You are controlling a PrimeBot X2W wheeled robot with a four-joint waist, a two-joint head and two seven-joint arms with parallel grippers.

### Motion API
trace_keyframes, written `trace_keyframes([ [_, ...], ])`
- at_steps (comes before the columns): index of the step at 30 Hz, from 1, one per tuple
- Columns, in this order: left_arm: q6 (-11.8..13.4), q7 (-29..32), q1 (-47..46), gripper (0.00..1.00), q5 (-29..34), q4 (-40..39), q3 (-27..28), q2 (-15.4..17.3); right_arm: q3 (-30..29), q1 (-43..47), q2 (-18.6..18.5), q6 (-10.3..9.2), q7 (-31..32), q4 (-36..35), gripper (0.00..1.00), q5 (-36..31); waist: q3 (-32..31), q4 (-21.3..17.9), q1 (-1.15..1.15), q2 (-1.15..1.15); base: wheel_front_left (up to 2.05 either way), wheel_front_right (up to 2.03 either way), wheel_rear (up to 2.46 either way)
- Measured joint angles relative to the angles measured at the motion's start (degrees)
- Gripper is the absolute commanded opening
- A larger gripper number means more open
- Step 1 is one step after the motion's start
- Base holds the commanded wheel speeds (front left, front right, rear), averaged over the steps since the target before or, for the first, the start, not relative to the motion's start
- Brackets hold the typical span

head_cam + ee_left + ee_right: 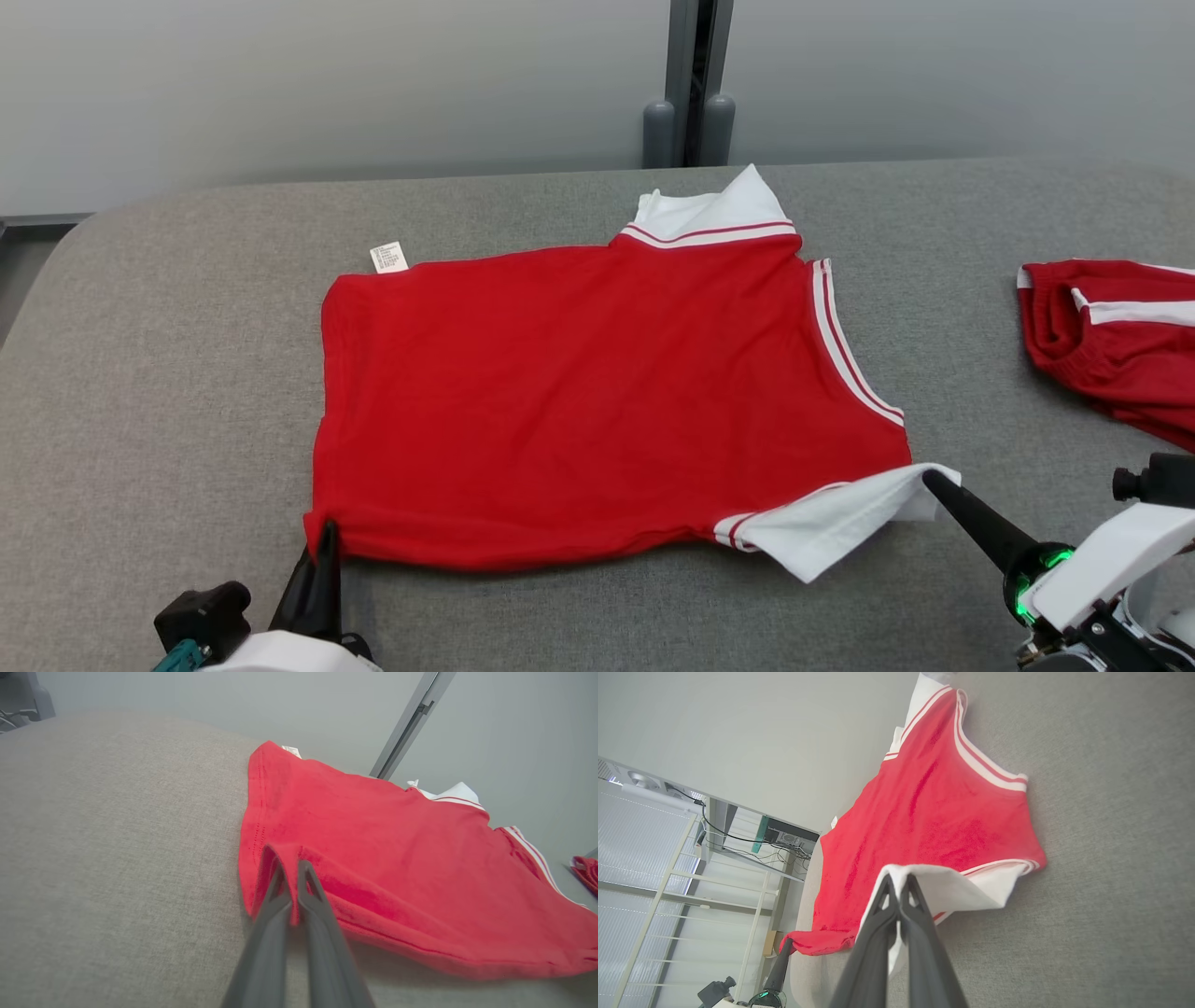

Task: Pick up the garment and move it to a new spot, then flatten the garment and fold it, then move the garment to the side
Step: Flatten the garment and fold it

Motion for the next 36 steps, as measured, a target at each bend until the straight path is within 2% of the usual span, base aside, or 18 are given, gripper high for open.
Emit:
trace_keyframes([
  [17, 0.44, 0.00, -8.60, 0.00, 0.00, 2.87, -0.23, 0.00, 1.05, -12.74, 6.32, 0.00, 1.27, 11.09, 0.00, -0.01, 4.95, 0.77, 0.00, 0.00, 0.00, 0.00, 0.00],
  [26, 2.05, 0.00, -11.84, 0.00, -0.60, 4.41, -2.35, 0.01, 1.83, -17.78, 9.22, -0.01, 3.53, 17.17, 0.00, -0.16, 6.40, 1.66, 0.00, 0.00, 0.00, 0.00, 0.00],
  [36, 4.11, 0.01, -15.76, 0.00, 0.47, 6.92, -4.02, -0.02, 3.02, -24.15, 13.29, -0.01, 6.17, 27.39, 0.00, -1.96, 7.91, 2.74, 0.00, 0.00, 0.00, 0.00, 0.00],
])
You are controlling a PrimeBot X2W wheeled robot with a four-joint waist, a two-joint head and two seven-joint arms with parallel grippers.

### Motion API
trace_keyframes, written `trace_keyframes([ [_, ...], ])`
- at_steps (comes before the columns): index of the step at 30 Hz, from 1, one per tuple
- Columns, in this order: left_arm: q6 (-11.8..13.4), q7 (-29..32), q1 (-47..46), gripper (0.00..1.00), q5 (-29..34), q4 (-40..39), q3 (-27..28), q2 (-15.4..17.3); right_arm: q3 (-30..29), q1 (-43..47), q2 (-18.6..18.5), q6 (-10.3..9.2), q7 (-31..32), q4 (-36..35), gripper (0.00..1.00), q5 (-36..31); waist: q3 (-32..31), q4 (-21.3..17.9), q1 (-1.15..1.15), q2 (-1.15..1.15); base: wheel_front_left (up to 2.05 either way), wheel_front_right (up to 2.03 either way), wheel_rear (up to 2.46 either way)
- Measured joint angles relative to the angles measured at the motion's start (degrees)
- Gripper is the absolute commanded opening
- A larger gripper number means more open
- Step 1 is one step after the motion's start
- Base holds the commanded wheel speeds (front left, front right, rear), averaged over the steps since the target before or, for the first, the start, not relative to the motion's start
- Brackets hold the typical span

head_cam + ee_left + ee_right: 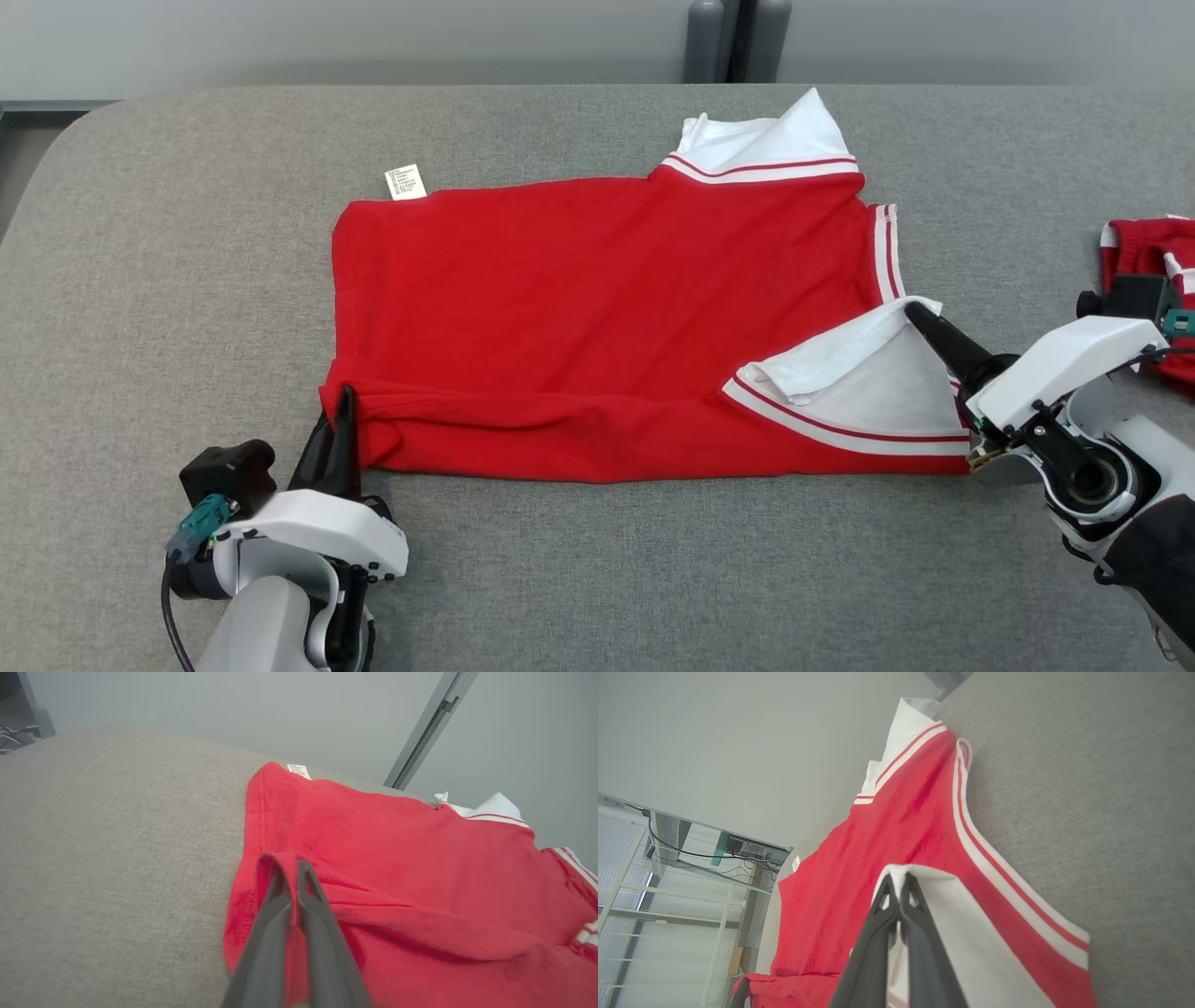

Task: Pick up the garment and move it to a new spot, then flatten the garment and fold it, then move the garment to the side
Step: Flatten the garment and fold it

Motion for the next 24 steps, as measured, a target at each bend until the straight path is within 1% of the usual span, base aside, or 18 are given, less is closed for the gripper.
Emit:
trace_keyframes([
  [4, 0.13, -0.01, -0.69, 0.00, 0.04, 1.11, -0.30, 0.00, 0.02, -0.85, 0.70, 0.01, 0.29, 2.31, 0.00, -0.83, 0.07, 0.41, 0.00, 0.00, 0.00, 0.00, 0.00],
  [11, 0.46, 0.00, -3.93, 0.00, 1.07, 5.48, -2.79, 0.00, -0.23, -2.20, 1.87, 0.01, 0.25, 4.54, 0.00, -2.36, 0.40, 0.78, 0.00, 0.00, 0.00, 0.00, 0.00],
  [18, 0.69, 0.00, -7.64, 0.00, 1.70, 9.67, -3.43, 0.00, -0.73, -3.83, 2.64, 0.01, -0.79, 5.55, 0.00, -4.11, 1.37, 0.72, 0.00, 0.00, 0.00, 0.00, 0.00],
  [24, 0.99, -0.01, -9.29, 0.00, 1.87, 11.34, -3.32, 0.00, -0.78, -4.38, 3.37, 0.01, -1.36, 7.06, 0.00, -5.48, 2.01, 0.72, 0.00, 0.00, 0.00, 0.00, 0.00],
])
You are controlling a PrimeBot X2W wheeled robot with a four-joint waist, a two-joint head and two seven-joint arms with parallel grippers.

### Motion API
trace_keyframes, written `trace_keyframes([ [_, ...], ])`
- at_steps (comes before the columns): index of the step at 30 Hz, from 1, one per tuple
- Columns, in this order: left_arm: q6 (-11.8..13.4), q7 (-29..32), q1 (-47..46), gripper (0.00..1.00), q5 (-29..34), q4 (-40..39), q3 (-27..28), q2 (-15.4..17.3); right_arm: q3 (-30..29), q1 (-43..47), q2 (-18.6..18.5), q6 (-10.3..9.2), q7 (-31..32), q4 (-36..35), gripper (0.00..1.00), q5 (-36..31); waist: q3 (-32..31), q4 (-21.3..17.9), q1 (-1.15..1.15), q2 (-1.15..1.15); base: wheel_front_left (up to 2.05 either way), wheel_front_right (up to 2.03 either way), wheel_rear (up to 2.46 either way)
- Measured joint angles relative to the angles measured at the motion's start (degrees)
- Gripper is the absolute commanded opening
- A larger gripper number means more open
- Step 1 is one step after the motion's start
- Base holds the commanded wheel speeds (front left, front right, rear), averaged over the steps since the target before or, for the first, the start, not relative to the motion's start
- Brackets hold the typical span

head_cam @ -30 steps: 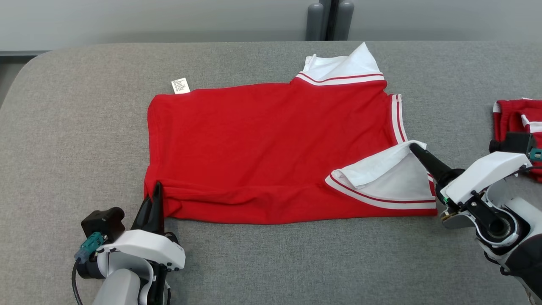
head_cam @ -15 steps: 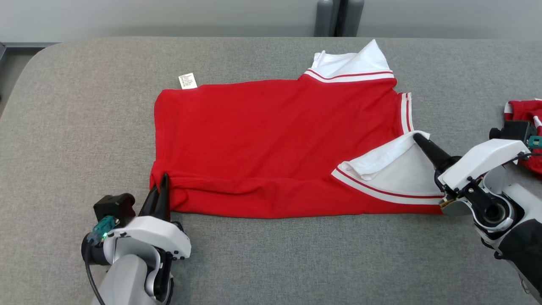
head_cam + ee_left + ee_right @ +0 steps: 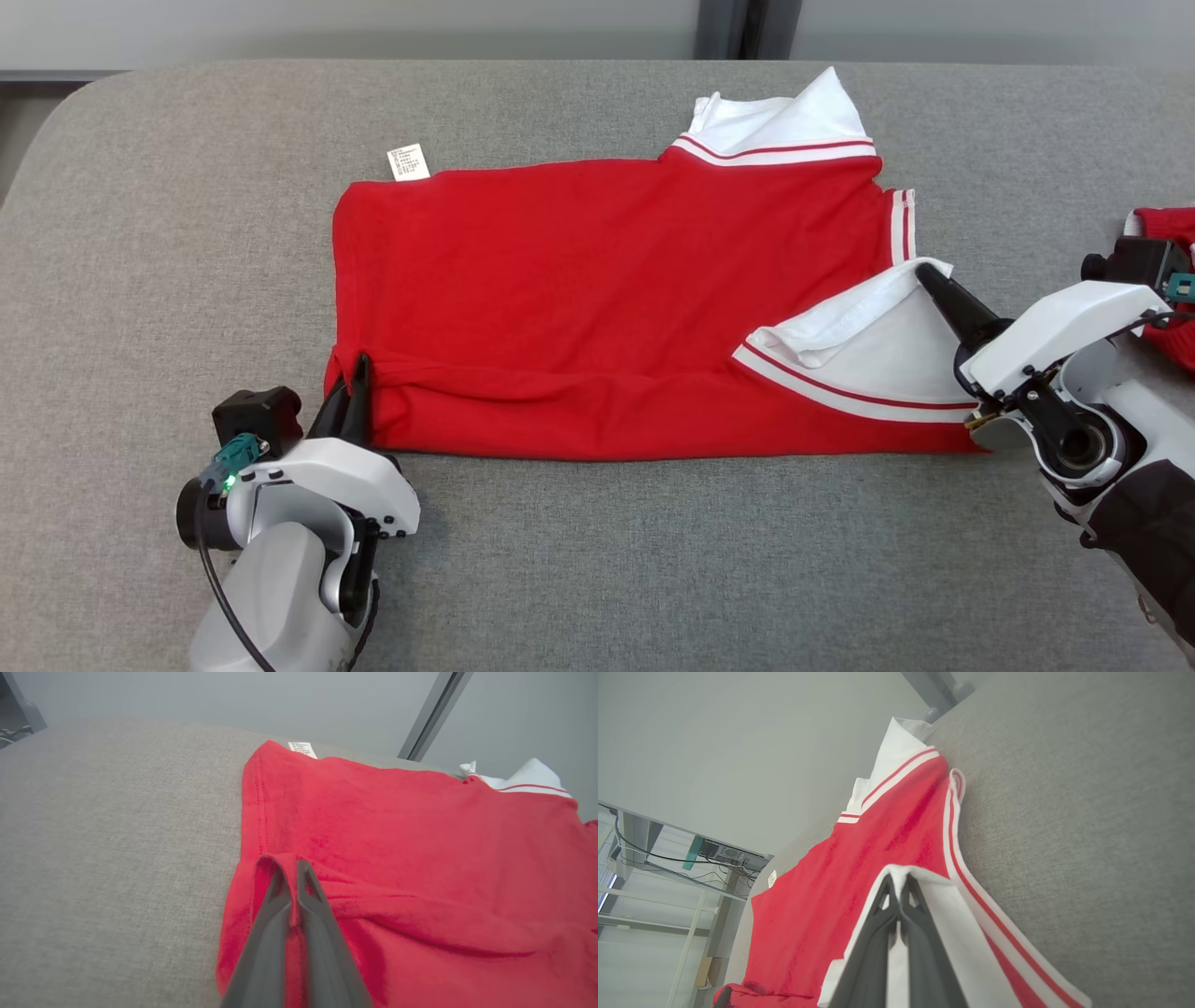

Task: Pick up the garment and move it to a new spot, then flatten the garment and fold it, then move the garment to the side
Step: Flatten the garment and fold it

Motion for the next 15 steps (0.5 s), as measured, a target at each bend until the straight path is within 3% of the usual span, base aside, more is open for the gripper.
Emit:
trace_keyframes([
  [15, 0.94, 0.00, -1.24, 0.00, -0.42, 0.85, 0.88, -0.02, 0.11, -0.85, 2.10, 0.00, -1.21, 3.35, 0.00, -2.07, 0.74, 0.08, 0.00, 0.00, 0.00, 0.00, 0.00],
])
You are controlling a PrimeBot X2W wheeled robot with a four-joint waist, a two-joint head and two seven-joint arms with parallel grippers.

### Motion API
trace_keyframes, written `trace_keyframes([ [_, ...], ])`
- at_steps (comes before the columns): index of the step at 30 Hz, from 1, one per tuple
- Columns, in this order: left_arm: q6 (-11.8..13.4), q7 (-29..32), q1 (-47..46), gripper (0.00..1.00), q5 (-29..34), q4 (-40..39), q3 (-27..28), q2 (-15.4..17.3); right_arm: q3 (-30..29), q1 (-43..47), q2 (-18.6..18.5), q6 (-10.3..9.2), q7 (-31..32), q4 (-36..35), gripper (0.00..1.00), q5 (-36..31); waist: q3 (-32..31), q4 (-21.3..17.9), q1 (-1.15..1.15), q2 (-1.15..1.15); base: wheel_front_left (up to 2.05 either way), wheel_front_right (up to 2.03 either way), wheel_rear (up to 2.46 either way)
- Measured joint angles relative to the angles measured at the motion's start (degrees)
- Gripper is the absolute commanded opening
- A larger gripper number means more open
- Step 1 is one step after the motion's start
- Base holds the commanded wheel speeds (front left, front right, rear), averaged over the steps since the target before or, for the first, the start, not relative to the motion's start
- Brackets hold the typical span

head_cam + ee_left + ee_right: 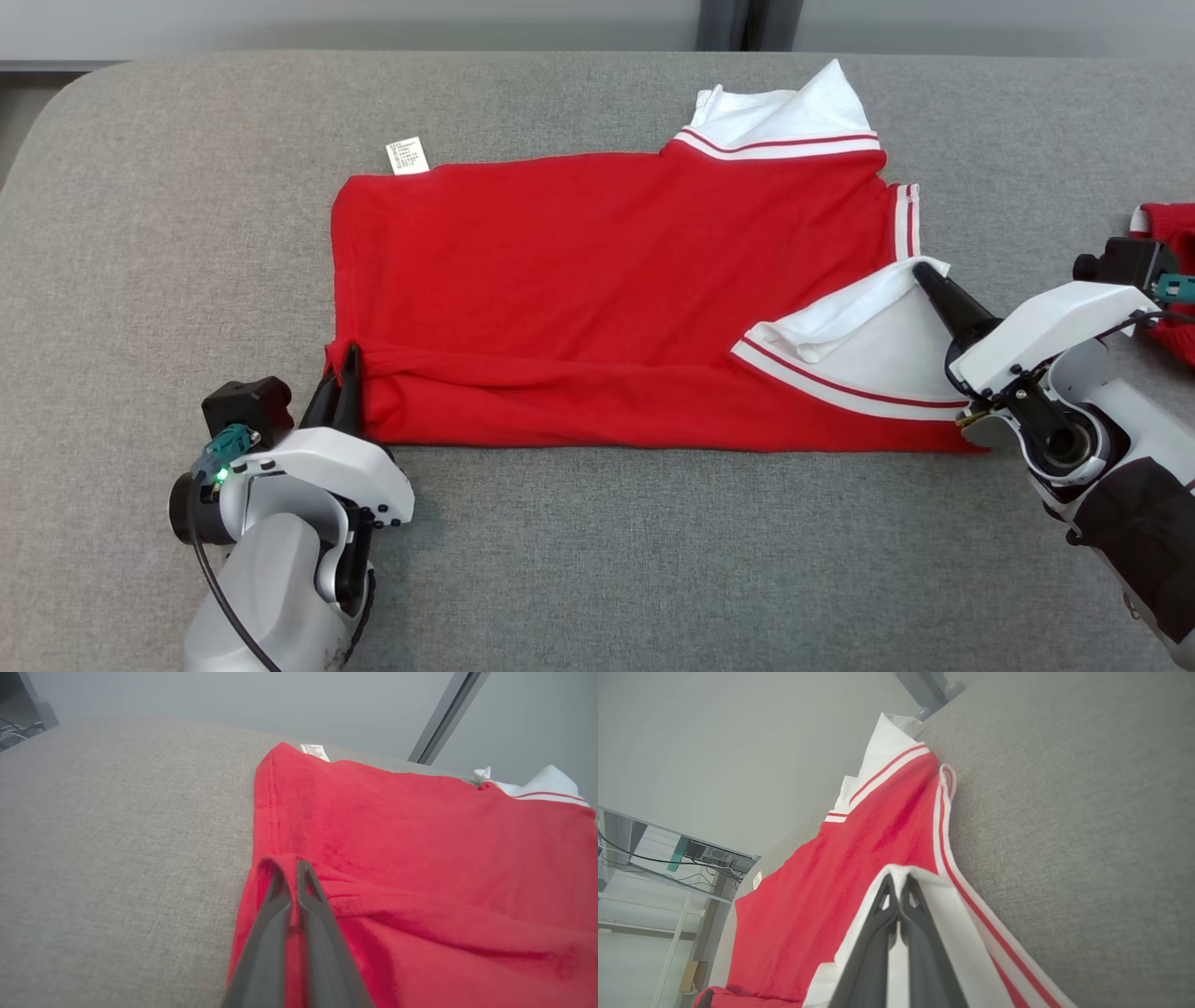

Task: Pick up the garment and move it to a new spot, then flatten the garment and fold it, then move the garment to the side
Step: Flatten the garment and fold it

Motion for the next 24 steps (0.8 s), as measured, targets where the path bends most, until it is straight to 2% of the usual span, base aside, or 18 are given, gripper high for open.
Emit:
trace_keyframes([
  [1, 0.00, 0.00, 0.00, 0.00, -0.09, 0.25, -0.04, 0.01, -0.21, 0.00, 0.08, -0.01, -0.13, 0.23, 0.00, 0.00, -0.06, -0.01, 0.00, 0.00, 0.00, 0.00, 0.00],
  [2, -0.01, 0.00, 0.00, 0.25, -0.55, 0.77, -0.20, 0.01, -0.48, 0.00, 0.22, 0.00, -0.57, 0.65, 0.00, 0.00, -0.13, -0.04, 0.00, 0.00, 0.00, 0.00, 0.00],
  [3, 0.00, 0.01, 0.00, 0.87, -0.76, 1.34, -0.35, 0.02, -0.68, -0.01, 0.31, 0.00, -1.10, 1.13, 0.00, -0.09, -0.19, -0.07, 0.00, 0.00, 0.00, 0.00, 0.00],
  [4, 0.01, 0.00, -0.01, 1.00, -0.78, 1.76, -0.54, 0.01, -0.82, -0.07, 0.36, 0.00, -1.80, 1.89, 0.58, -0.41, -0.24, -0.10, 0.00, 0.00, 0.00, 0.00, 0.00],
  [5, 0.18, 0.00, -0.02, 1.00, -0.78, 1.99, -0.62, 0.02, -0.88, -0.13, 0.41, 0.00, -2.08, 2.43, 1.00, -0.68, -0.30, -0.13, 0.00, 0.00, 0.00, 0.00, 0.00],
  [17, 1.45, 0.00, 0.24, 1.00, -0.51, 1.01, -0.27, 0.02, -1.30, -0.67, 1.04, 0.00, -5.47, 1.49, 1.00, -2.15, -2.19, -0.55, 0.00, 0.00, 0.00, 0.00, 0.00],
  [24, 2.04, 0.01, 3.47, 1.00, -1.12, -1.76, 0.91, 0.03, -1.45, 0.99, -0.32, 0.00, -8.23, -1.07, 1.00, -3.65, -5.22, -0.73, 0.00, 0.00, 0.00, 0.00, 0.00],
])
